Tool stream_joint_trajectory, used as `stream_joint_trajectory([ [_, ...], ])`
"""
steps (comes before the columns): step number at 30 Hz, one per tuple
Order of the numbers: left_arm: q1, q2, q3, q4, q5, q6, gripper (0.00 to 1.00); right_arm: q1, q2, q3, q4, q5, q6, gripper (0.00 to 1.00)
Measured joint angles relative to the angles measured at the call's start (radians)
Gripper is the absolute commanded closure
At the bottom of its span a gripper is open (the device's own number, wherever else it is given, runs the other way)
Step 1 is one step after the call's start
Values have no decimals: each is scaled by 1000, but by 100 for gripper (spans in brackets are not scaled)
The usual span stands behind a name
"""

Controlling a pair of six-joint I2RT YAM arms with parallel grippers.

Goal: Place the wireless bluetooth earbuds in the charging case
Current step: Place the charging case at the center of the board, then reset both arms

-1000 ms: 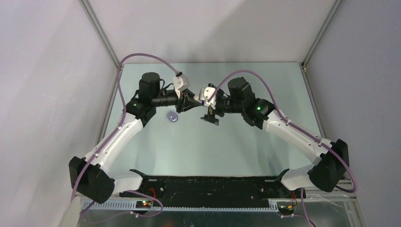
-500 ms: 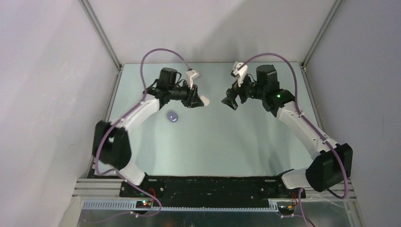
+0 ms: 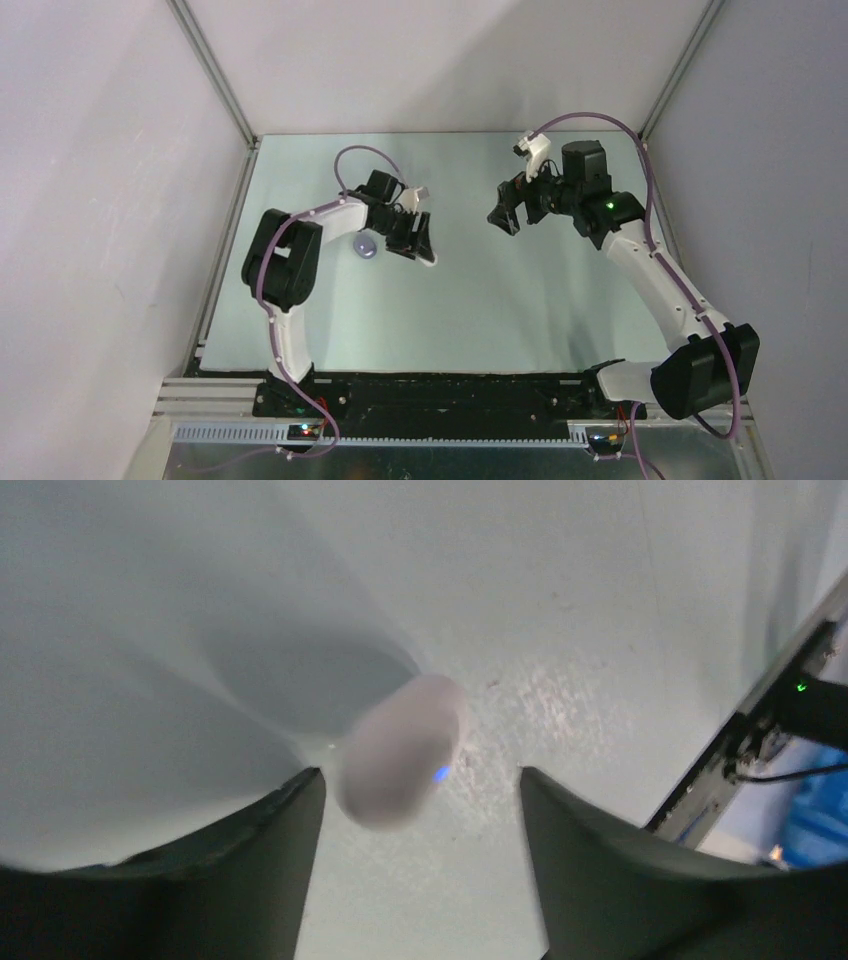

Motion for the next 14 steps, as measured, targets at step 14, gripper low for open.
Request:
stream_joint_trajectory([
  [14, 96, -359, 159, -107, -319, 126, 0, -2, 2, 127, -60, 555, 193, 1],
])
